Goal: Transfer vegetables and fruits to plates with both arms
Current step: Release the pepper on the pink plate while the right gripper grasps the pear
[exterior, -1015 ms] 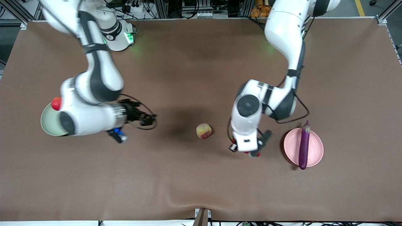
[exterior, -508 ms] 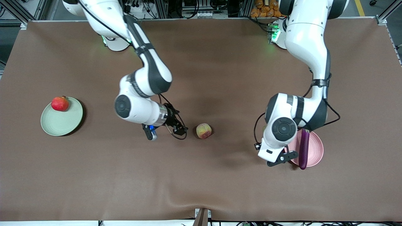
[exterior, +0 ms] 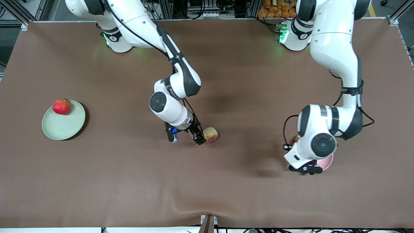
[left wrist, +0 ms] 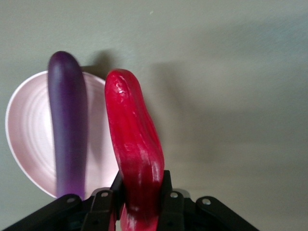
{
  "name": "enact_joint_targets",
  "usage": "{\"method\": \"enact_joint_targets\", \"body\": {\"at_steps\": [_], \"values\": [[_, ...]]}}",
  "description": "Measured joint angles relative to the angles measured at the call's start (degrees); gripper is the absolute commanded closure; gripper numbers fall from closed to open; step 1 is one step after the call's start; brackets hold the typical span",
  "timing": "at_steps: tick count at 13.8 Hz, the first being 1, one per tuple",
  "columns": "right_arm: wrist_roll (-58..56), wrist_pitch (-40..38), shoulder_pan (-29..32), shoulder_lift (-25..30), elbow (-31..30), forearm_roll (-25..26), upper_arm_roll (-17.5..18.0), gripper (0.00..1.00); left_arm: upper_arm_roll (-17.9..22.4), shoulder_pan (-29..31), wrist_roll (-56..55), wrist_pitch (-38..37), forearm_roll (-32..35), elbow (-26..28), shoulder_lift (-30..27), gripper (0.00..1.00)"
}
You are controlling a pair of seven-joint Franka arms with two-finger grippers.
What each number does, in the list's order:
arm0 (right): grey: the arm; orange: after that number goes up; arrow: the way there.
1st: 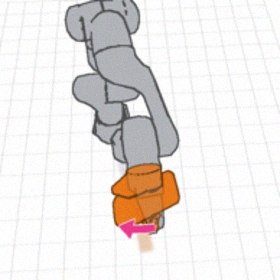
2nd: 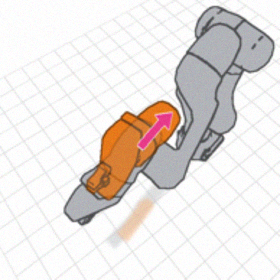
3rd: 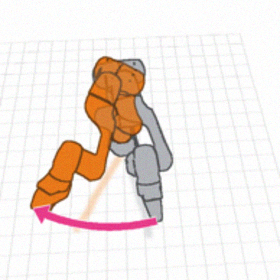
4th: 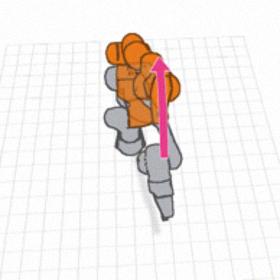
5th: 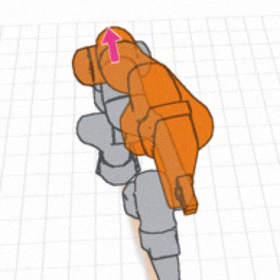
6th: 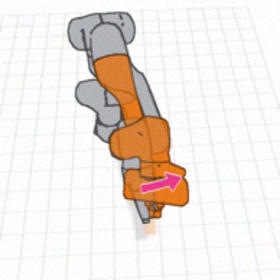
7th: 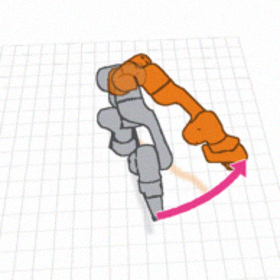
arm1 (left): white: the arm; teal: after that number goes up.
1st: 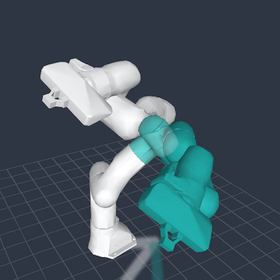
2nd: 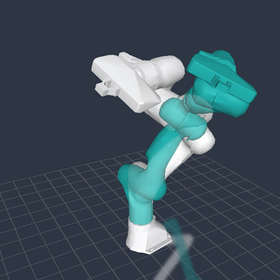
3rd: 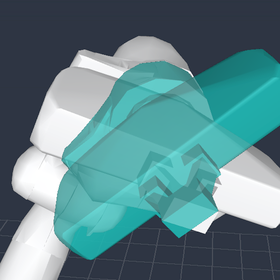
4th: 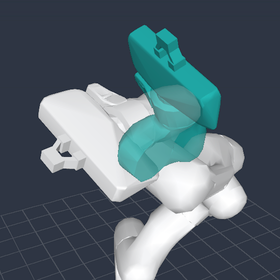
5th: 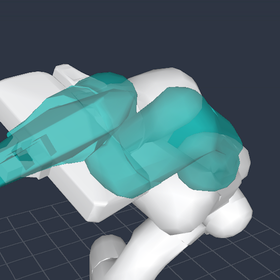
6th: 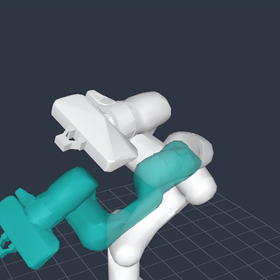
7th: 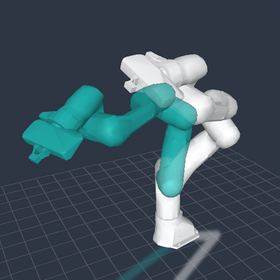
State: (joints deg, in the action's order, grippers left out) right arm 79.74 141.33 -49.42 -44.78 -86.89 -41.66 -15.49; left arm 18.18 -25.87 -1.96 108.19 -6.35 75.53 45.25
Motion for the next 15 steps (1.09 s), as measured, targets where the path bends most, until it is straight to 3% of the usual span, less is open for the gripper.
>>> {"method": "enact_joint_targets", "body": {"at_steps": [7,8,9,13,15], "values": [[0.2,7.4,-0.7,-3.0,0.0,-0.1,2.3,0.0,-0.3,0.1,1.8,-1.7,1.9,4.1,0.1,1.0],[0.2,8.0,-0.8,-3.5,0.0,-0.1,2.5,0.52,-0.3,0.1,1.8,-1.8,2.8,4.4,0.1,1.0],[0.2,8.4,-0.9,-4.0,0.0,-0.1,2.6,0.97,-0.3,0.1,1.8,-1.9,3.4,4.6,0.1,1.0],[0.2,7.5,-0.9,-4.2,0.6,-0.1,2.2,1.0,-0.3,0.4,1.8,-2.0,5.1,4.7,0.1,1.0],[0.2,1.8,-0.3,-3.9,1.7,-0.1,1.6,1.0,-0.3,0.5,1.8,-2.0,5.1,4.9,0.3,1.0]]}}
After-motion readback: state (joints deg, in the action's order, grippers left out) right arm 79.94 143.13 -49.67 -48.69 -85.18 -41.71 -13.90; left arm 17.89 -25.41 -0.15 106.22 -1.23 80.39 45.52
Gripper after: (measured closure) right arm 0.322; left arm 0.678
